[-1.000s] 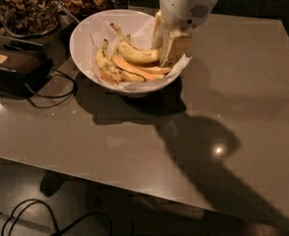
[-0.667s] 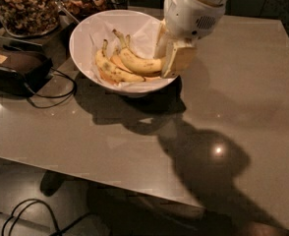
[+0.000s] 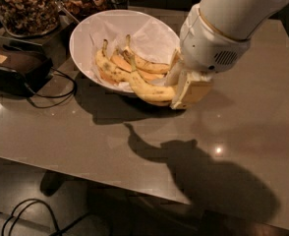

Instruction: Pick banana from white bowl

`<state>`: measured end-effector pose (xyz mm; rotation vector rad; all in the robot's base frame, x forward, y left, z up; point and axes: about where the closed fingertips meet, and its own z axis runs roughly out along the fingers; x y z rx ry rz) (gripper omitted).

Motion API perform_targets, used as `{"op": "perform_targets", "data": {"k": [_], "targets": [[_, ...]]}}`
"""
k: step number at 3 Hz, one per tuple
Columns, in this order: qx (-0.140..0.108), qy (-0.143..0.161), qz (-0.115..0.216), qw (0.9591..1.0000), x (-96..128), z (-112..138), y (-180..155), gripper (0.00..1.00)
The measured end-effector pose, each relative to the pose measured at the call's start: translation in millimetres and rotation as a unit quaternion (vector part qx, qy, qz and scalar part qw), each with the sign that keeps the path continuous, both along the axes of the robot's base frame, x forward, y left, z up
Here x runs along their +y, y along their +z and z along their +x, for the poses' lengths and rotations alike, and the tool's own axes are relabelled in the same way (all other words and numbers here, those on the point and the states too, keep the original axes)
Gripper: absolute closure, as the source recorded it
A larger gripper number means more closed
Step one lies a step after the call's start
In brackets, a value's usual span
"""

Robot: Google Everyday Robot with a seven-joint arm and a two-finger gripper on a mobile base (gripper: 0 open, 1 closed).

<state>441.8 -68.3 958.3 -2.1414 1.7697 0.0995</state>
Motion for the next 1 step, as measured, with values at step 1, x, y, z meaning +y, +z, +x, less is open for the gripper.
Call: {"op": "perform_targets", "data": {"k": [1], "targets": [[0.000, 0.000, 0.000, 1.0000, 0.0, -0.2, -0.4, 1.00]]}}
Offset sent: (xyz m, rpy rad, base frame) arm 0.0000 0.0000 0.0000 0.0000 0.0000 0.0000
